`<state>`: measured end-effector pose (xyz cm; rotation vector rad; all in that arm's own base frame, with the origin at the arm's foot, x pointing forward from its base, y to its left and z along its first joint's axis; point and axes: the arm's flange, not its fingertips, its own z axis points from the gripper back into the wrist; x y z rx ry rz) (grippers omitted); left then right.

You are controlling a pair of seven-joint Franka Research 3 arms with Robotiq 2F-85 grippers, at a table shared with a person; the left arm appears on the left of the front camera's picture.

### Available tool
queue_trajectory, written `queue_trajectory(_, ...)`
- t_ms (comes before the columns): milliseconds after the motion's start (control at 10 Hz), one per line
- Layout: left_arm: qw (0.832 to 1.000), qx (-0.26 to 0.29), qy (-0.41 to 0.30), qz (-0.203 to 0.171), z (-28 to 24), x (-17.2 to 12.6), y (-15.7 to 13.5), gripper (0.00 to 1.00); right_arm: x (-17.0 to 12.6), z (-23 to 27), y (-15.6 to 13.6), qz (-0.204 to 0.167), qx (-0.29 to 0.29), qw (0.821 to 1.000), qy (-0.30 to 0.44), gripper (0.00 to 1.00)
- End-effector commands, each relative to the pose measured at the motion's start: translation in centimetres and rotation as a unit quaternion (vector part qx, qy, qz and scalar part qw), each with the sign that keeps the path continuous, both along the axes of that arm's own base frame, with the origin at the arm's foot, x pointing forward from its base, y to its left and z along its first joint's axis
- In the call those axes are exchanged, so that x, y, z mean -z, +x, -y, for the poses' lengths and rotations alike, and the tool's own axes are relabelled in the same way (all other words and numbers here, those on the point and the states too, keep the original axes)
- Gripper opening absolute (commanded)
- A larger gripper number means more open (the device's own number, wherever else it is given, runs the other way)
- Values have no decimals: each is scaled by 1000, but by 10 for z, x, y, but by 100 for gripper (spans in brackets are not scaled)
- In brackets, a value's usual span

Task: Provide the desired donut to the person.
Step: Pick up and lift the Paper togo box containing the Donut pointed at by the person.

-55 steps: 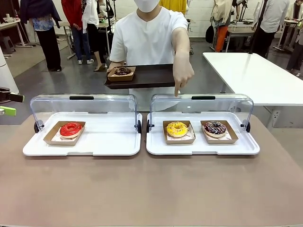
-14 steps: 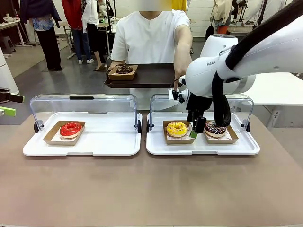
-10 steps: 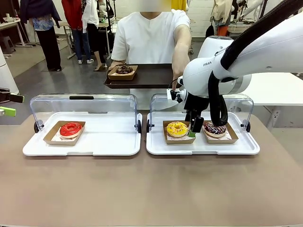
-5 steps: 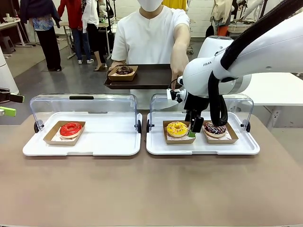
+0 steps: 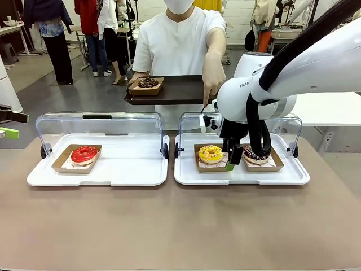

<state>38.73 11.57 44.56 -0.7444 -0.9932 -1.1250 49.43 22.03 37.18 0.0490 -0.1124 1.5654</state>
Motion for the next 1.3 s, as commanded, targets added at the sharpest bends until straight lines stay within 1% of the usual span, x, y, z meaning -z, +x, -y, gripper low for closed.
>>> queue_trajectory(0, 1000, 1, -6, 5, -1, -1, -1, 100, 17, -1, 1, -5, 8, 1000, -24, 100)
queue_trajectory(100, 1000, 1, -6, 5, -1, -1, -1, 100, 24, 0, 2, -8, 10, 1000, -28, 100)
queue_trajectory(300, 1000, 1, -6, 5, -1, -1, -1, 100, 32, 2, 4, -4, 13, 999, -33, 100)
queue_trajectory(600, 1000, 1, -6, 5, -1, -1, -1, 100, 35, 1, 8, 12, 8, 999, -36, 100)
queue_trajectory(900, 1000, 1, -6, 5, -1, -1, -1, 100, 44, 8, 22, 4, 11, 1000, -29, 100)
queue_trajectory(1200, 1000, 1, -6, 5, -1, -1, -1, 100, 48, 9, 29, -1, 11, 1000, -22, 100)
